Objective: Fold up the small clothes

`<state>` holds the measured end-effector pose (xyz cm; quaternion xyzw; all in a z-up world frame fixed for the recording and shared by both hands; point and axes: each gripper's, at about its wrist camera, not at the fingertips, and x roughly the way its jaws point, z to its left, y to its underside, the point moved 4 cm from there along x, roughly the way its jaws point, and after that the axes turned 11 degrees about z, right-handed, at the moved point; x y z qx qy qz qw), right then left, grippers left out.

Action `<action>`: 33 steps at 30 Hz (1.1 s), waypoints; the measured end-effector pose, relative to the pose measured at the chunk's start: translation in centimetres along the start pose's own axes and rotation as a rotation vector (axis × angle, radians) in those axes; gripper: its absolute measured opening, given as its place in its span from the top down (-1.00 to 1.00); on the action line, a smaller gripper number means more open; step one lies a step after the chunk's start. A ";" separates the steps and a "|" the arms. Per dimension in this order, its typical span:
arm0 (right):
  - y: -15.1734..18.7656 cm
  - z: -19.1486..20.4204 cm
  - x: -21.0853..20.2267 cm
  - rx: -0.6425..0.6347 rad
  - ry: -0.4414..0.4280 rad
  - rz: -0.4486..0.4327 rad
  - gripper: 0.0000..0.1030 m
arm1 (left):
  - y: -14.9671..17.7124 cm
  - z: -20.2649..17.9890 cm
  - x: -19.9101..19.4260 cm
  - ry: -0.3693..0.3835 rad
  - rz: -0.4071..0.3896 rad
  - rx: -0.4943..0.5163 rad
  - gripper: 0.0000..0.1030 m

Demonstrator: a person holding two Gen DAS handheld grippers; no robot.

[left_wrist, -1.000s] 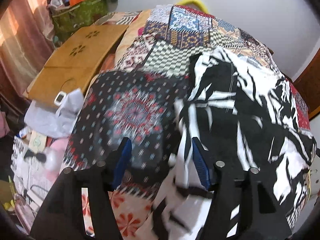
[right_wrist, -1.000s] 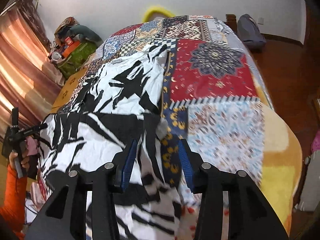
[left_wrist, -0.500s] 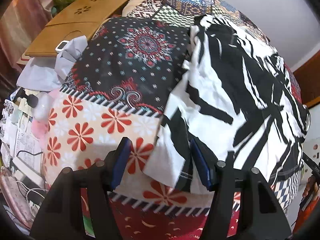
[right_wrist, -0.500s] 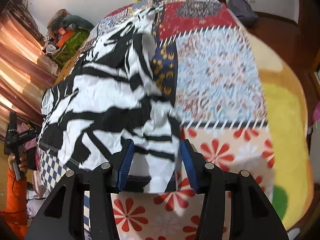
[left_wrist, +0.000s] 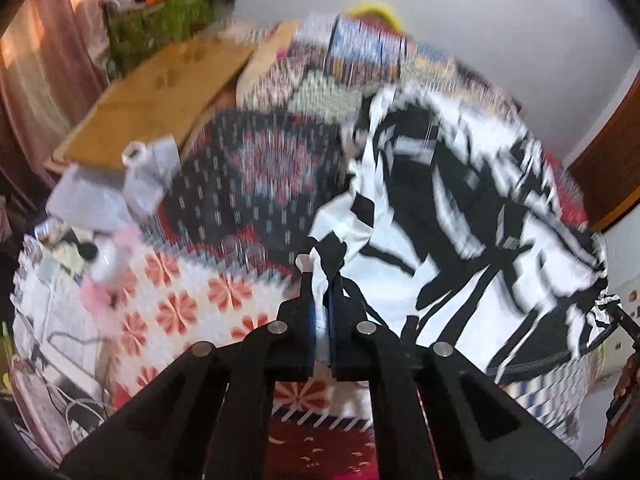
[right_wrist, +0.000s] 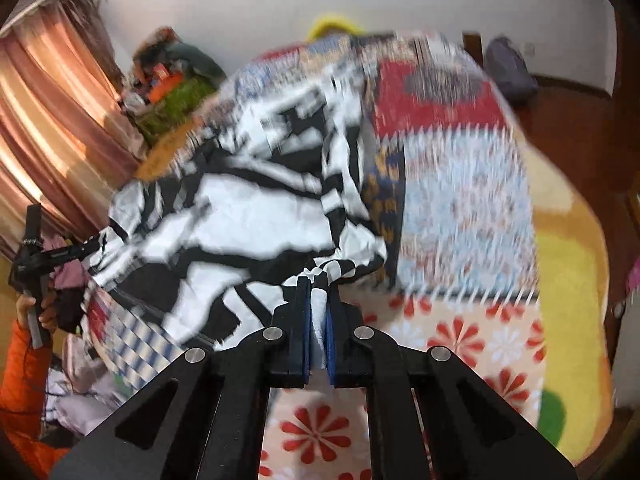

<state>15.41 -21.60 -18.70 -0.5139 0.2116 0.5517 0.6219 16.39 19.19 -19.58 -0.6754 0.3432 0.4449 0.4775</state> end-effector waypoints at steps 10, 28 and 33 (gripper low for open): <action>-8.1 2.5 -7.3 -0.071 -0.019 -0.260 0.91 | -8.1 -3.5 -8.9 -0.015 -0.255 0.053 0.90; -20.3 -0.2 -1.0 -0.040 0.082 -0.265 0.91 | -22.4 -6.0 0.6 -0.119 -0.172 -0.001 0.91; -23.0 -3.0 3.0 0.002 0.118 -0.210 0.91 | -25.4 -5.1 5.6 -0.162 -0.129 -0.037 0.91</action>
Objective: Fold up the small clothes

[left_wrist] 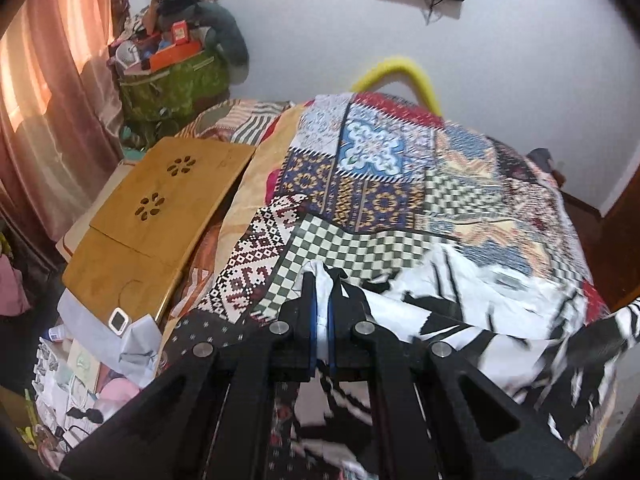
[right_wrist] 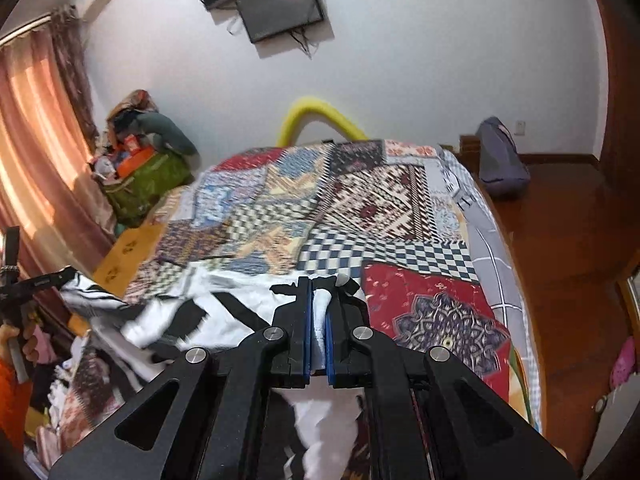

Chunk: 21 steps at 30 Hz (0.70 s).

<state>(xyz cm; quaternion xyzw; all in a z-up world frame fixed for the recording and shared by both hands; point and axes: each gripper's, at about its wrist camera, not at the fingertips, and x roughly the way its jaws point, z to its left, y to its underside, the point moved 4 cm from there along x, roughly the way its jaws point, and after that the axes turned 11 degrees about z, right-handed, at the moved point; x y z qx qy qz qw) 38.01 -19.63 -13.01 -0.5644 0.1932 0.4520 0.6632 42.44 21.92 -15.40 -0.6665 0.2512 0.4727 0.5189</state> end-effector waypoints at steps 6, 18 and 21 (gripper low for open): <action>-1.1 -2.6 4.7 0.032 0.019 0.077 0.91 | -2.0 -0.6 6.6 -0.031 0.068 -0.007 0.91; -2.6 -5.2 6.4 0.086 -0.011 0.128 0.81 | -2.9 -0.9 10.2 -0.033 0.106 0.027 0.35; -3.0 -4.9 5.0 0.072 0.002 0.121 0.77 | -3.6 -0.6 7.7 -0.053 0.048 0.034 -0.03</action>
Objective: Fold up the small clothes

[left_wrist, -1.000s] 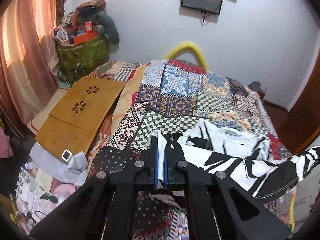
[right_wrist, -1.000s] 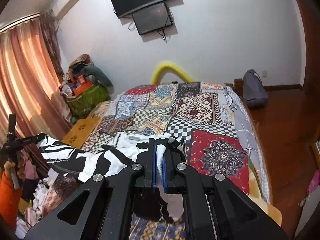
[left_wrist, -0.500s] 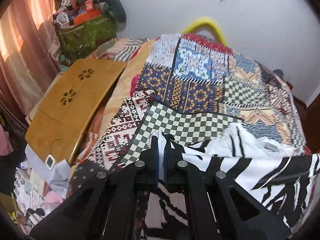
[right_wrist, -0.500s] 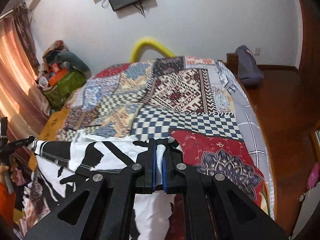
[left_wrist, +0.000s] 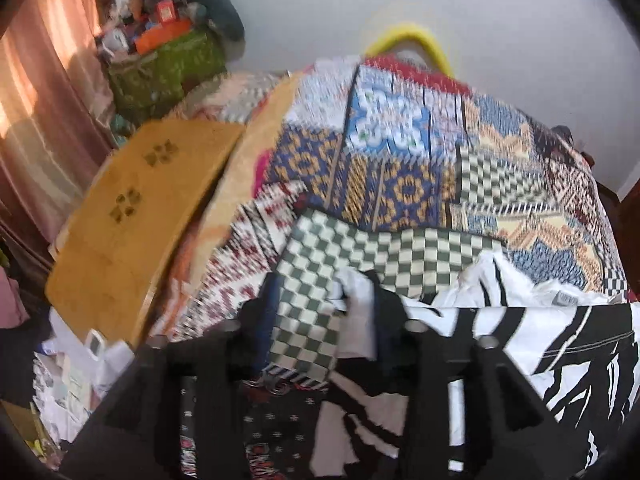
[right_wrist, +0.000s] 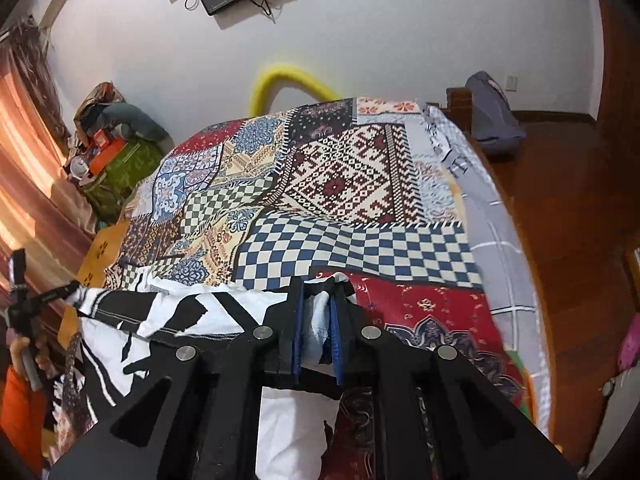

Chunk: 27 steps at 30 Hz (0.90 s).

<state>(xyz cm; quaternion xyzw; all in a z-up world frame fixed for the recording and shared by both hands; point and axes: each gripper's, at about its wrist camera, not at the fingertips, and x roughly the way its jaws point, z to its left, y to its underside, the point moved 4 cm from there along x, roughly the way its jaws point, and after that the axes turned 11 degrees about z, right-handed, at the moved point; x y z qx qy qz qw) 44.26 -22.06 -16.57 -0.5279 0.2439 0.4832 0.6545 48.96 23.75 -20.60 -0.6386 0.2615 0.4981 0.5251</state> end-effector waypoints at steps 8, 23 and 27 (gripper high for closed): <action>-0.3 0.8 -3.9 0.007 0.022 -0.113 -0.38 | -0.1 1.2 -4.0 -0.016 -0.038 0.004 -0.49; 8.0 3.4 -2.1 -0.148 0.061 0.036 -0.38 | -0.5 2.6 -7.2 0.100 -0.033 -0.061 -0.79; 10.3 3.2 -0.8 -0.150 0.060 0.086 -0.38 | -0.4 3.7 -7.5 0.038 -0.052 -0.069 -0.79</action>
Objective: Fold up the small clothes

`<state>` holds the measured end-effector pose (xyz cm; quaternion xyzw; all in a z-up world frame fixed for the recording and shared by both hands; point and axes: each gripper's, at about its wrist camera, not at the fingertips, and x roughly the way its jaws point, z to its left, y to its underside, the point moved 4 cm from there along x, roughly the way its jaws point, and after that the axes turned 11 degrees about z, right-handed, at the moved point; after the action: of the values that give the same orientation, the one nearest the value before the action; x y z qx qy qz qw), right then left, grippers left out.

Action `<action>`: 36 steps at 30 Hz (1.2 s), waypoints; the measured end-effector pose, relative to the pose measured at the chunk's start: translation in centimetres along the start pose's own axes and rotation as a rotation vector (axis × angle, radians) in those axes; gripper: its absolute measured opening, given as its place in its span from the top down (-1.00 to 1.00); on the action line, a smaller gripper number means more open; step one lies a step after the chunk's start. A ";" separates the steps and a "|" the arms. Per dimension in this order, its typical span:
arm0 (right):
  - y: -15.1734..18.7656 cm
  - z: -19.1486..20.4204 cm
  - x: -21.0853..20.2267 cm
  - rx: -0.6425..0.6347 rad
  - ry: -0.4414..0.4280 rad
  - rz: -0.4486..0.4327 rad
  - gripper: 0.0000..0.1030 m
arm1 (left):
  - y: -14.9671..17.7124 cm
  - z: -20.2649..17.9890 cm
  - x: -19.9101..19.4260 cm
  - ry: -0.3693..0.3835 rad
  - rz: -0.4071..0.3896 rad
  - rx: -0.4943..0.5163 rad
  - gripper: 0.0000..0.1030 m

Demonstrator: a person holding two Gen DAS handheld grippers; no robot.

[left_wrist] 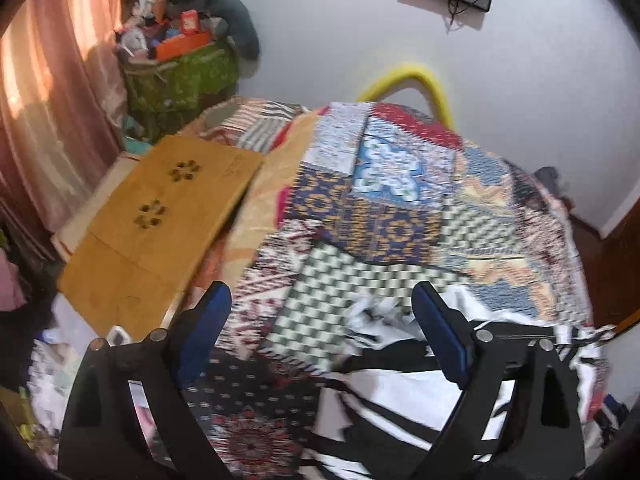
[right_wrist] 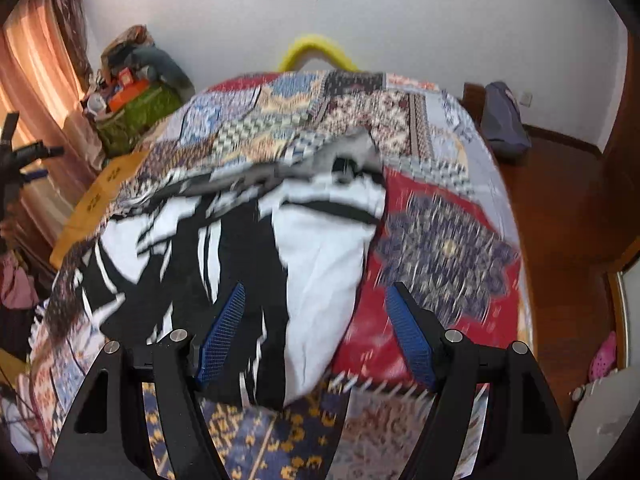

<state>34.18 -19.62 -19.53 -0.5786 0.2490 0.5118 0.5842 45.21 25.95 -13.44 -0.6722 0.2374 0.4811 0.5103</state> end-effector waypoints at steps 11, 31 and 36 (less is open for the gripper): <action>4.8 1.0 2.0 0.046 -0.067 0.050 -0.38 | 11.6 0.0 6.1 -0.082 0.182 0.228 -0.79; 8.0 2.4 1.0 0.100 -0.193 0.045 0.74 | 21.7 -1.2 5.7 0.151 0.287 0.196 0.82; 10.7 2.6 -0.6 0.073 -0.172 0.056 0.74 | 24.9 -0.9 3.8 0.140 0.271 0.211 0.82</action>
<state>23.74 -19.50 -22.96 -0.5037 0.2323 0.5666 0.6094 26.98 16.67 -28.19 -0.6089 0.4097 0.4697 0.4906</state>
